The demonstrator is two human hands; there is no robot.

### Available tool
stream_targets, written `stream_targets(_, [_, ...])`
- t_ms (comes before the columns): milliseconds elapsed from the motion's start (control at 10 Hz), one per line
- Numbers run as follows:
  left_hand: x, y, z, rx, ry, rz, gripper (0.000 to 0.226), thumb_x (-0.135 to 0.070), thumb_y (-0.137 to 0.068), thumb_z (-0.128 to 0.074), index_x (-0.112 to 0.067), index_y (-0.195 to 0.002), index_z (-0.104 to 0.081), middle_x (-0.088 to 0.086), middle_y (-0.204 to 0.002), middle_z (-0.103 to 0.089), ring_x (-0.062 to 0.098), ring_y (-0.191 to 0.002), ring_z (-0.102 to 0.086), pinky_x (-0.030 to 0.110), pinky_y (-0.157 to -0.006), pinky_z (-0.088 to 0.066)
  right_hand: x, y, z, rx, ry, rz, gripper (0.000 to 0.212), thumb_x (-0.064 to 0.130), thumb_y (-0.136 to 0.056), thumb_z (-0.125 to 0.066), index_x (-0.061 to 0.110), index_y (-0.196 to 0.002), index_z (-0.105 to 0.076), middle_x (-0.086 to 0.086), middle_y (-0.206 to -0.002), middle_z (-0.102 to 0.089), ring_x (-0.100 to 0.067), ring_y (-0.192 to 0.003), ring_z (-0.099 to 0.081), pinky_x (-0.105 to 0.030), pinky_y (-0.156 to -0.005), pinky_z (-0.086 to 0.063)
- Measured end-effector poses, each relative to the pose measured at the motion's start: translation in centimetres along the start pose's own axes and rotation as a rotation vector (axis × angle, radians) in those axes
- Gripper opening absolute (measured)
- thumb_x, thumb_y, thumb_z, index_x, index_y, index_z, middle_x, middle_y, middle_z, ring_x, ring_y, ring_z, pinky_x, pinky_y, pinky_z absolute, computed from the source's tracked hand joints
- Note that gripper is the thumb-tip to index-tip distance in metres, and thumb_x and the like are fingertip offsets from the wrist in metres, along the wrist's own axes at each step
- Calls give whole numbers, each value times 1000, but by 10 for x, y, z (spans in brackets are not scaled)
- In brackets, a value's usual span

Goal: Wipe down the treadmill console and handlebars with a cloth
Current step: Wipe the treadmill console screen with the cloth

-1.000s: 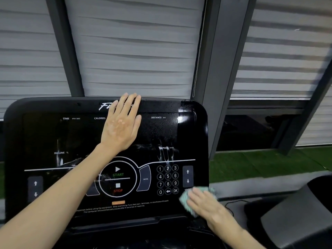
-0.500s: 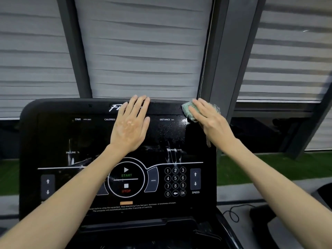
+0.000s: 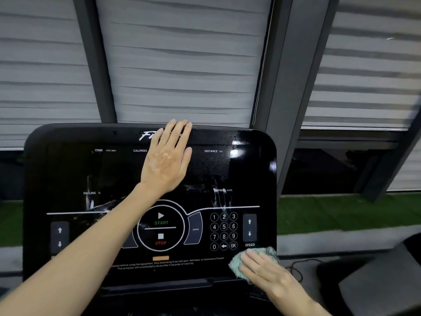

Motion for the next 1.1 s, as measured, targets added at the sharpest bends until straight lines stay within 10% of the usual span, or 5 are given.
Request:
stream_targets(400, [1,0,0,6,-4,4,55,-32,-103,-29,-7,-152,-28,10,-155,-35,29,-145,-27,43,-118,-21,-114,-173,118,-307,235,-156,47,-9,-89,-29,1,-123,-61,-15,-130,-59,-36,-125,-51,-47,-104,-40])
stream_targets(600, [2,1,-1,-2,9,2,55,-32,-103,-30,-7,-152,-28,10,-155,-35,28,-145,-27,43,-118,-21,-104,-179,116,-385,146,-249,56,-20,-78,-42,0,-126,-60,-14,-133,-58,-30,-125,-54,-30,-108,-39])
stream_targets(1100, [1,1,-2,-10,6,3,55,-32,-104,-29,-8,-152,-28,10,-155,-35,28,-146,-27,44,-119,-21,2,-47,12,2,53,178,42,14,-106,-27,12,-124,-65,-3,-135,-58,-18,-134,-44,-33,-110,-37])
Point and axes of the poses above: each hand's wrist, its own y-axis away from the middle knuckle, its own z-axis out of the back of the hand, x = y × z, the point moved 7 cm from there along -y, towards the middle knuckle
